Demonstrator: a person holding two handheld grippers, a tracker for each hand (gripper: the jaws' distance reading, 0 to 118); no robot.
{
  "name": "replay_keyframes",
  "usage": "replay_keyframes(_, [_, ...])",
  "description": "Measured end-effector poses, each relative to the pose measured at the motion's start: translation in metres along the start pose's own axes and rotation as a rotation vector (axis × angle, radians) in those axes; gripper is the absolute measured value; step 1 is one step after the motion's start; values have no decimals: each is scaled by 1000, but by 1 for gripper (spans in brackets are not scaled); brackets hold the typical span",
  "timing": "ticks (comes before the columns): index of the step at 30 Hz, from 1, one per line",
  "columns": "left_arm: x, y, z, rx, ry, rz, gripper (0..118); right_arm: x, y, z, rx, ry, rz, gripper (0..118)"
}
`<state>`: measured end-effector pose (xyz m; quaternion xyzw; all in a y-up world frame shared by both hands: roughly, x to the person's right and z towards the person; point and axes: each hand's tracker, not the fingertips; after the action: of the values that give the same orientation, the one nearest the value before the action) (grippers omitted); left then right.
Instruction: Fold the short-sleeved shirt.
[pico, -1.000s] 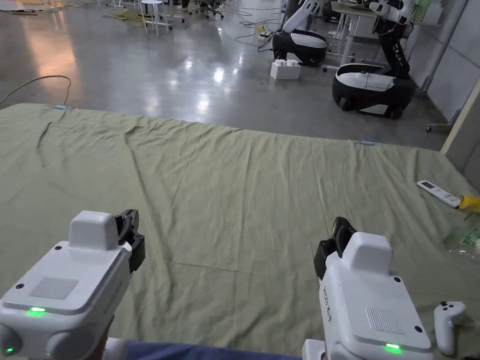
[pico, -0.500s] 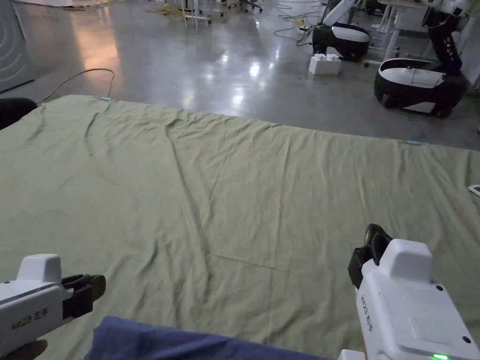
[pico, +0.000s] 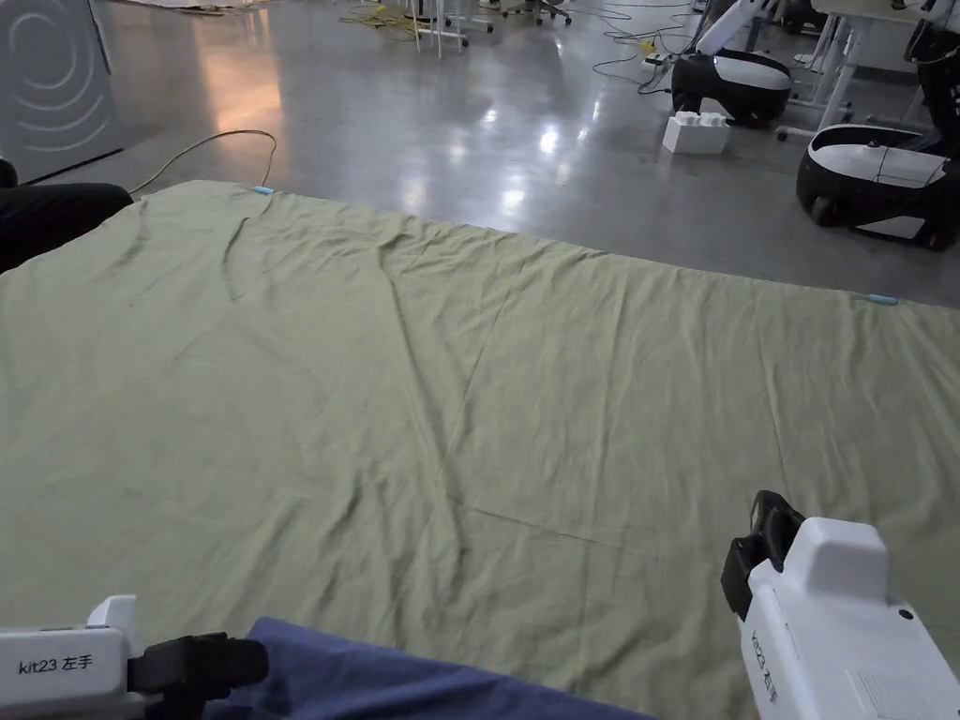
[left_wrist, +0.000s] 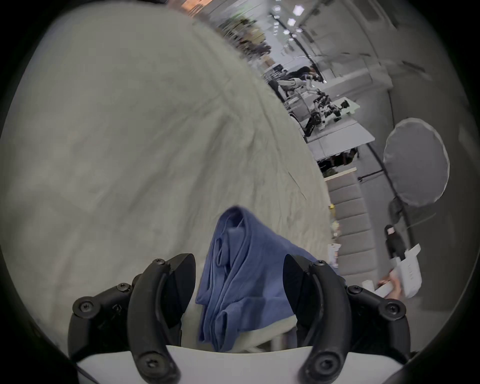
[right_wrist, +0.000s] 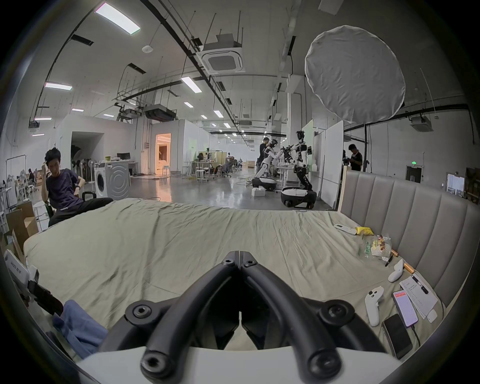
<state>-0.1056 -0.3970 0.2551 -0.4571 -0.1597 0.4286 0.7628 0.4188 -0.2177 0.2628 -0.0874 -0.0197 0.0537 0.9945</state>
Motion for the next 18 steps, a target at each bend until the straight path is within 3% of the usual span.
replay_keyframes(3, [-2, -5, -2, 9, -159, 51, 71, 1, -2, 1, -7, -4, 7, 0])
replay_keyframes(9, [-3, -4, -15, -33, -170, 60, 69, 1, -6, 0, -27, -9, 0, 0])
replay_keyframes(18, [14, -2, -34, -25, -45, -35, 17, -5, -10, -1, -46, 3, -8, 0])
